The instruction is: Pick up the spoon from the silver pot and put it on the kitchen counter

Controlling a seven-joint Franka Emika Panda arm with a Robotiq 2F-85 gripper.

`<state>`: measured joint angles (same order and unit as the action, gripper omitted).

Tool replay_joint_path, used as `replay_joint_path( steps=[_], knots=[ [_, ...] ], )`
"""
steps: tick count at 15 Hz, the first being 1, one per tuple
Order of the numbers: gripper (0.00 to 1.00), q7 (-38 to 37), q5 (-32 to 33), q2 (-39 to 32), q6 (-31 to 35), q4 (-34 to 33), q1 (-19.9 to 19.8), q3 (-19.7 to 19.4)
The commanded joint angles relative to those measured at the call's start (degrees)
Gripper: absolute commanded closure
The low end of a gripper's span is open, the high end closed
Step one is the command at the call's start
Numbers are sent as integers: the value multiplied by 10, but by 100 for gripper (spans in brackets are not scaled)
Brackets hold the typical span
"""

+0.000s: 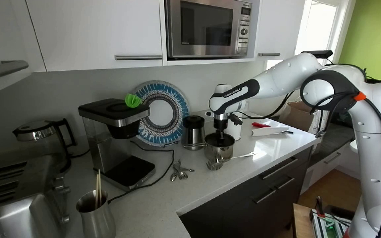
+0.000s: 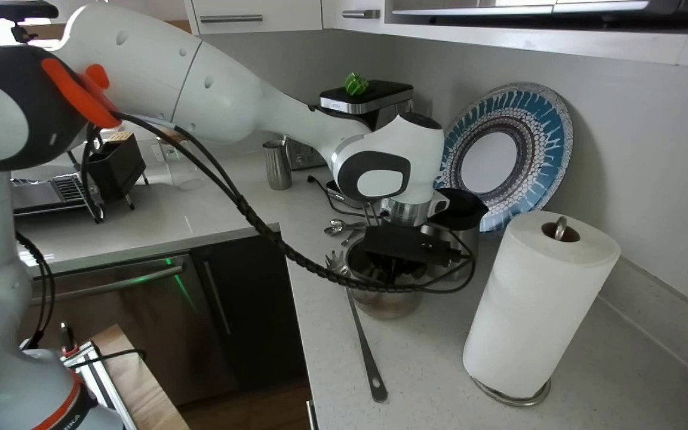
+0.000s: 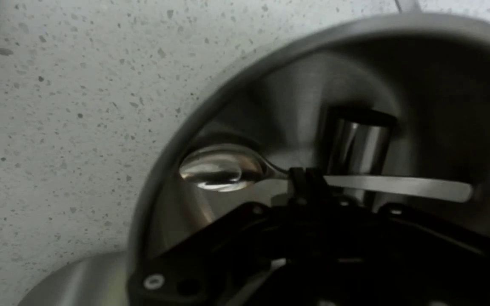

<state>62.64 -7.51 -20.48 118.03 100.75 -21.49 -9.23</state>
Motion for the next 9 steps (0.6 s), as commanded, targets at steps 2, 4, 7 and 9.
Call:
replay_joint_path(
  steps=[2,4,7,9],
  knots=[
    [100,28,-29,75,8,36,-10,0],
    [100,28,-27,92,1,36,-5,-5],
    [73,36,-40,101,-1,43,2,-6],
    [60,32,-55,90,0,43,5,-5]
  ],
)
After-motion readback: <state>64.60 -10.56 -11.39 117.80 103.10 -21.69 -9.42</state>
